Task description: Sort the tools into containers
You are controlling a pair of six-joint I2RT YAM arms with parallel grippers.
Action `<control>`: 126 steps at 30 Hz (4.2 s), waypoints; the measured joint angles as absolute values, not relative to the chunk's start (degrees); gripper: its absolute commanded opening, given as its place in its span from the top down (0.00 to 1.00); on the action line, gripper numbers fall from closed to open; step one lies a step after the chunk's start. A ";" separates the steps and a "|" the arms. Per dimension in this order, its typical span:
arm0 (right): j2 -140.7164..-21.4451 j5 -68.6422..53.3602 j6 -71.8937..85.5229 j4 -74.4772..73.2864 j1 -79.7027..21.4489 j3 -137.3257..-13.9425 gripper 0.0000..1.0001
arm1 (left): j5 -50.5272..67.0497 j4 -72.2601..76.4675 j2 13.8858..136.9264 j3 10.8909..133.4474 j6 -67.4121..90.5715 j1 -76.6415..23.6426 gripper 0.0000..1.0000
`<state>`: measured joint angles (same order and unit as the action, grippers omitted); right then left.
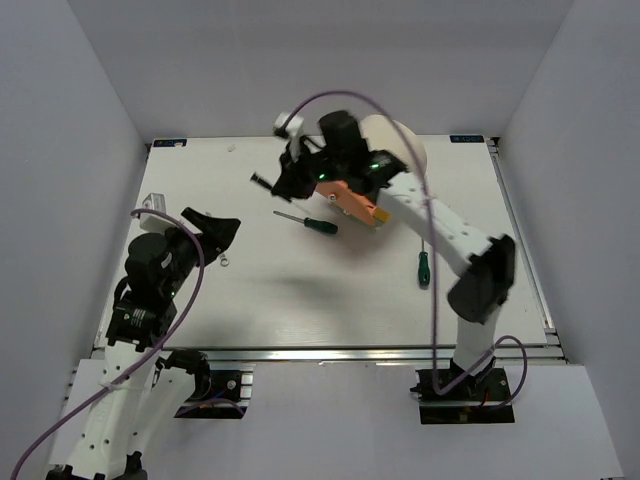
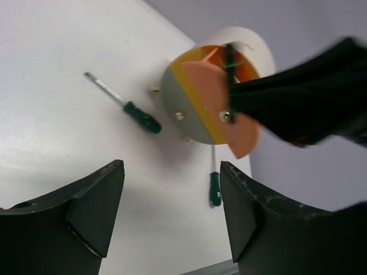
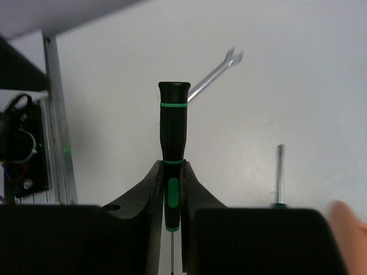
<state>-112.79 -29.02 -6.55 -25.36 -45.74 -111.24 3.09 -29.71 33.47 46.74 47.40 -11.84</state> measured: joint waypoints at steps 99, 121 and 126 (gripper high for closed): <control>-119.87 -48.07 14.61 -11.84 -0.38 -111.90 0.48 | 30.85 9.98 113.06 79.92 45.95 -25.34 0.45; -119.85 -48.18 14.61 -11.68 -0.34 -111.63 0.47 | 31.00 7.68 117.82 83.33 46.00 -28.64 0.51; -119.85 -48.18 14.61 -11.68 -0.34 -111.63 0.47 | 30.87 7.27 117.99 83.64 46.17 -28.82 0.62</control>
<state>-119.85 -48.18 14.61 -11.68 -0.34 -111.63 30.87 7.27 117.99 83.64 46.17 -28.82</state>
